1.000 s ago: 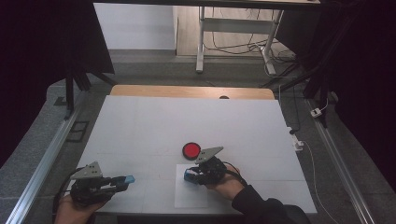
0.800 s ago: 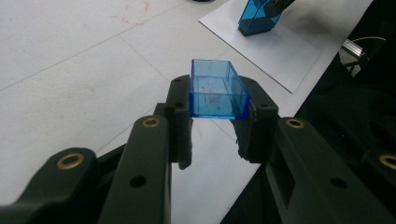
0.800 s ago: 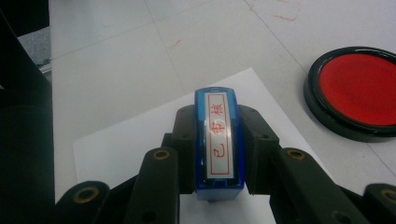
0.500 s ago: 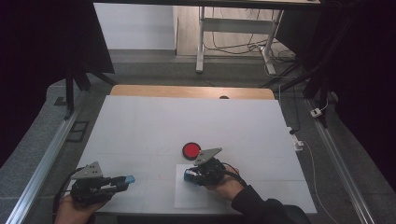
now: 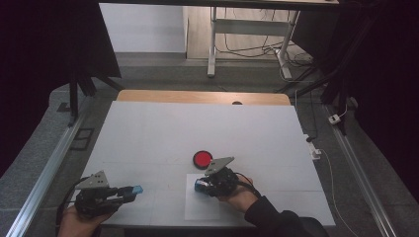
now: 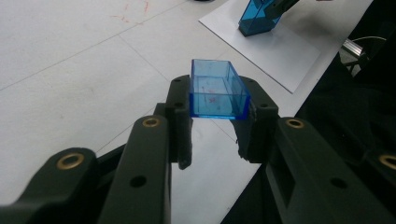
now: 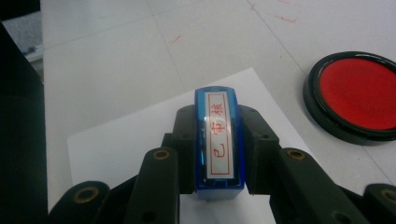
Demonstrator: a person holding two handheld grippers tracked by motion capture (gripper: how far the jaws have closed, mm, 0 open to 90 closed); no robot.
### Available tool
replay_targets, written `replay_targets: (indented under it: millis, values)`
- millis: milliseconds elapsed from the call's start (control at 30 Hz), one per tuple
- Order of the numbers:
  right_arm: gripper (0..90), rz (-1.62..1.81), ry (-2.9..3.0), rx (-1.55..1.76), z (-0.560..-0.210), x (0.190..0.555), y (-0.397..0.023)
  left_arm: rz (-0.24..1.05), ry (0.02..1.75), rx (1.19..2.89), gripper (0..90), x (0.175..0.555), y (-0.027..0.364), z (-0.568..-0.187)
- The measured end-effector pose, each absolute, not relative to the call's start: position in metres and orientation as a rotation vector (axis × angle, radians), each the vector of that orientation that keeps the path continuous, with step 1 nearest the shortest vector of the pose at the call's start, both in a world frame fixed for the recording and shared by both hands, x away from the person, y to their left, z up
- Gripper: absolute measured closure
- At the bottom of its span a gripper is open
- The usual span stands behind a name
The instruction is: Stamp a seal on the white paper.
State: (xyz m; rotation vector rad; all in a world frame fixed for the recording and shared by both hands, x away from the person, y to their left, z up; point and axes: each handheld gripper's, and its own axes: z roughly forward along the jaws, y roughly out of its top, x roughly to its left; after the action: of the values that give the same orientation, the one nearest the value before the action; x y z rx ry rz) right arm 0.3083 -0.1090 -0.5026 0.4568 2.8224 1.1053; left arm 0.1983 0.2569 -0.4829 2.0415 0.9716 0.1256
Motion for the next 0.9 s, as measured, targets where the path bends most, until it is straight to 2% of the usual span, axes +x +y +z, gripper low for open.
replay_targets:
  millis: [333,900]
  values:
    - [71.4,1.193,2.857,0.562,-0.506,0.318,-0.114,0.125,0.972,2.042,68.9,0.198,0.257,-0.483]
    - [71.3,1.098,2.801,0.438,-0.503,0.305,-0.107,0.122,0.965,2.045,68.9,0.200,0.256,-0.483]
